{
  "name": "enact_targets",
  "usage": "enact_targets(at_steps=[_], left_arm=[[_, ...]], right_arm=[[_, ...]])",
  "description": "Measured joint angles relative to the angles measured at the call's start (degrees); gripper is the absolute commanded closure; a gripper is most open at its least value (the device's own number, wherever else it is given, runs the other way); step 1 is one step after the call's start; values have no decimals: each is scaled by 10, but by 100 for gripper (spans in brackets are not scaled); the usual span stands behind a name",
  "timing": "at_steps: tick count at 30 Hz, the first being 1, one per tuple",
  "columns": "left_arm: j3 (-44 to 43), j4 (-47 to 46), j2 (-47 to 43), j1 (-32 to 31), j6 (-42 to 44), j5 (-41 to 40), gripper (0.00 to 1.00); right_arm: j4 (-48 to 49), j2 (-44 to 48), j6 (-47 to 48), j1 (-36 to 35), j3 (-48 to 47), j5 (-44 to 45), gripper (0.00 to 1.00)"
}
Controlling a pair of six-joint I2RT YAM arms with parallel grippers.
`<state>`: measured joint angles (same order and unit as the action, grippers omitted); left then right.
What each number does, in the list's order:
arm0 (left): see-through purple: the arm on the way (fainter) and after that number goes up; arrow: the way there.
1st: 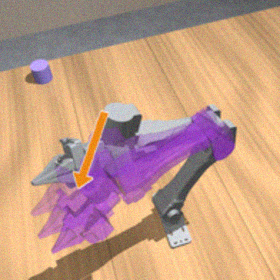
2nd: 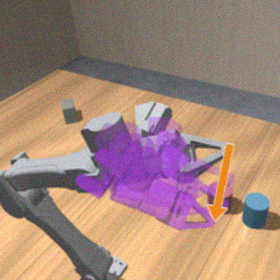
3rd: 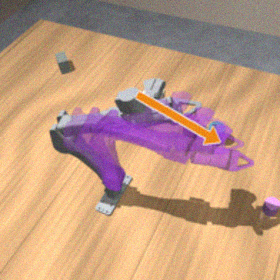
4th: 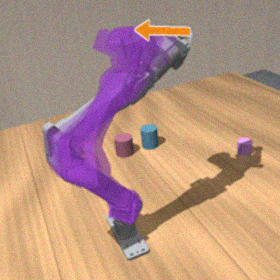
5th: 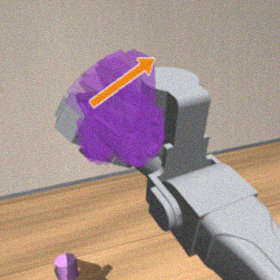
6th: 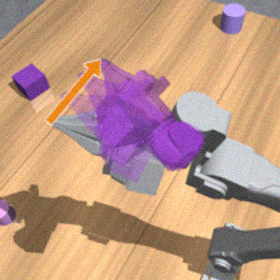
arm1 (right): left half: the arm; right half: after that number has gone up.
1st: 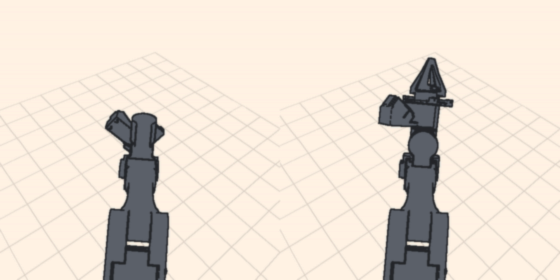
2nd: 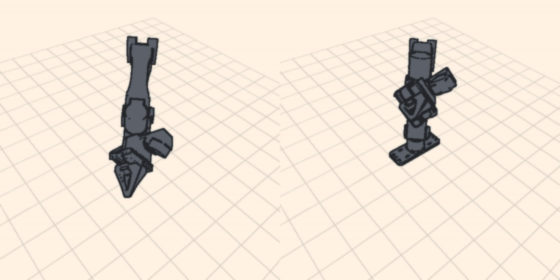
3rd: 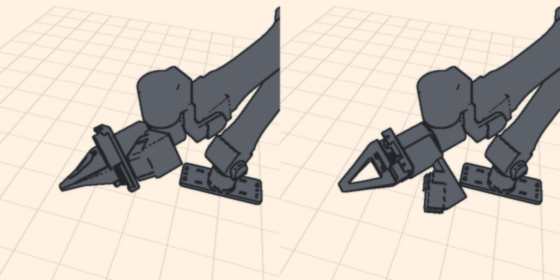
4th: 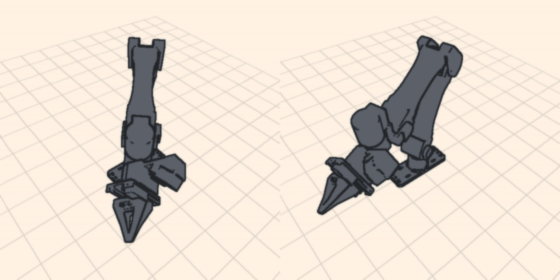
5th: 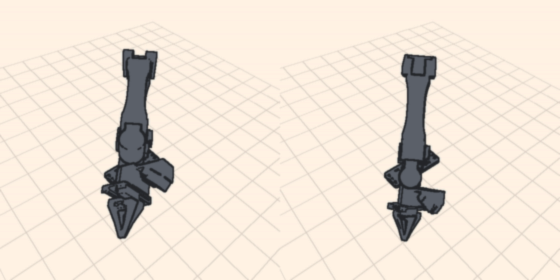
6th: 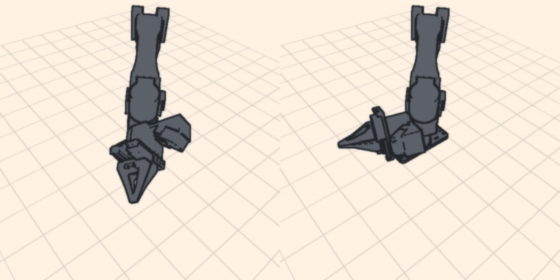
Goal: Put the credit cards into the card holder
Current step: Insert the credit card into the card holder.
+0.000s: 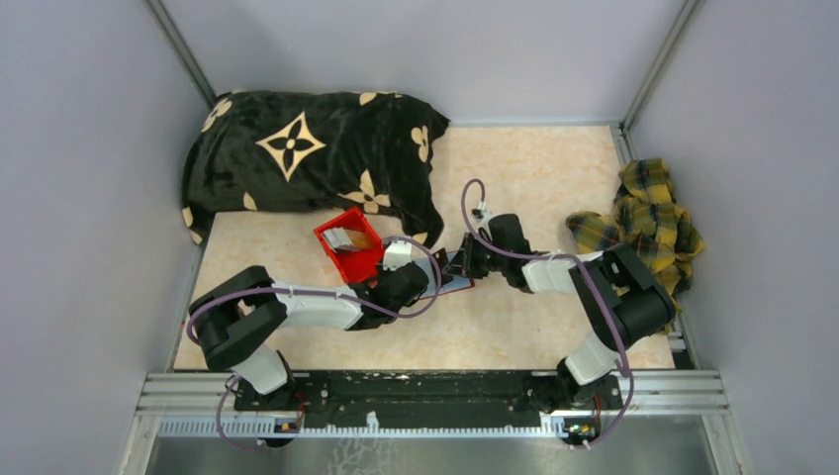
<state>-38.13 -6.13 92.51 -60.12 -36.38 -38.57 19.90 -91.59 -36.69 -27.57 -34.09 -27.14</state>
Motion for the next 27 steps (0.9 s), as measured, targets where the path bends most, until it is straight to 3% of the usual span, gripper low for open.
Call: enact_targets(at_steps=[27], left_arm=[[0,-3,1,0,-1,3,60]], right_arm=[[113,-36,-67,9,45,-14,100]])
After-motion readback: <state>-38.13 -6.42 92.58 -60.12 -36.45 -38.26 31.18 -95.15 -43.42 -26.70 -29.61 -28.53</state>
